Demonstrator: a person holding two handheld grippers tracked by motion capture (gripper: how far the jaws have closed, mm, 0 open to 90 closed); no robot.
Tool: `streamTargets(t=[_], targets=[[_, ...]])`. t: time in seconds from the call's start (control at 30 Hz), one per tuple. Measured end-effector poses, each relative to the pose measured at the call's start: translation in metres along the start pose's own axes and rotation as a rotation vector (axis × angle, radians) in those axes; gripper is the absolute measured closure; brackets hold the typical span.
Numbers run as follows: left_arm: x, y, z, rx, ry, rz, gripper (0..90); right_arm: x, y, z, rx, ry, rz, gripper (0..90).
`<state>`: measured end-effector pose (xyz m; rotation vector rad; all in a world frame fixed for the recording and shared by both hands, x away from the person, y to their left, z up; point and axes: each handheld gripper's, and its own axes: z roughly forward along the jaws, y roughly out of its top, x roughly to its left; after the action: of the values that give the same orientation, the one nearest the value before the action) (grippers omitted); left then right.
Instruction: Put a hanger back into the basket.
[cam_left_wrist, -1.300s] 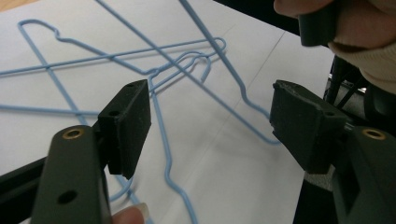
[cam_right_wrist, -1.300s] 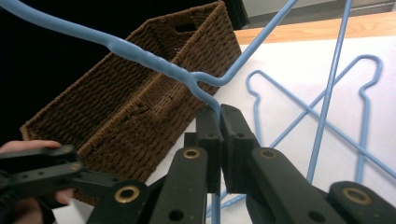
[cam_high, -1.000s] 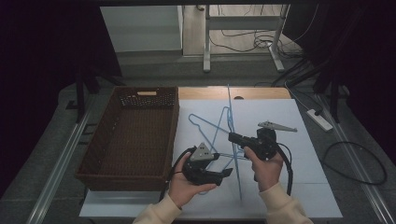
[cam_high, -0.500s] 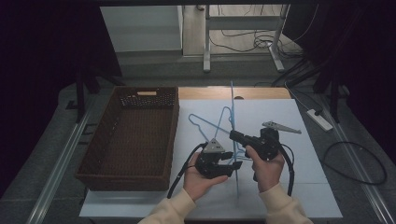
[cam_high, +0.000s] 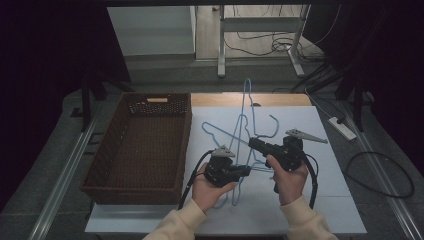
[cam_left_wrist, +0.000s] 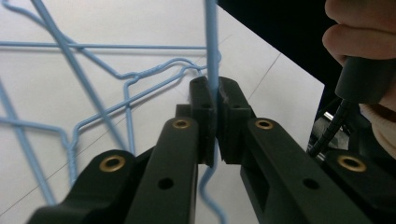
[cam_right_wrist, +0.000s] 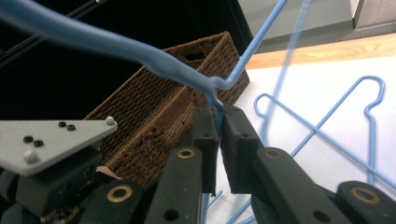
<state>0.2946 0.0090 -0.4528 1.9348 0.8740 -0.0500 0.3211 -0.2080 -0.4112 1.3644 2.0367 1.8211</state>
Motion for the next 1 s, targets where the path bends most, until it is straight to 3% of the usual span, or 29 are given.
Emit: streamTargets(t=[0.13, 0.3, 0.4, 0.5, 0.73, 0.97, 1.0], targets=[[0.001, 0.002, -0.008, -0.009, -0.010, -0.030, 86.7, 0.000, 0.001, -0.002, -0.011, 0.018, -0.014, 79.1], [0.001, 0.004, -0.017, -0.013, -0.012, -0.041, 86.8, 0.004, 0.001, -0.004, -0.021, 0.041, -0.053, 64.3], [0.001, 0.005, -0.025, -0.018, -0.012, -0.045, 86.8, 0.006, 0.001, -0.009, -0.010, 0.043, -0.111, 52.3], [0.002, 0.007, -0.034, -0.020, -0.015, -0.044, 86.8, 0.005, -0.001, -0.018, -0.017, 0.038, -0.163, 45.8], [0.000, 0.012, -0.053, -0.023, -0.032, -0.032, 86.8, -0.010, -0.007, -0.041, -0.026, 0.019, -0.231, 32.6], [-0.001, 0.020, -0.073, -0.024, -0.050, -0.011, 86.8, -0.030, -0.019, -0.050, 0.023, -0.034, -0.278, 25.7], [0.000, 0.024, -0.081, -0.017, -0.053, 0.005, 86.8, -0.033, -0.021, -0.051, 0.033, -0.041, -0.290, 25.5]])
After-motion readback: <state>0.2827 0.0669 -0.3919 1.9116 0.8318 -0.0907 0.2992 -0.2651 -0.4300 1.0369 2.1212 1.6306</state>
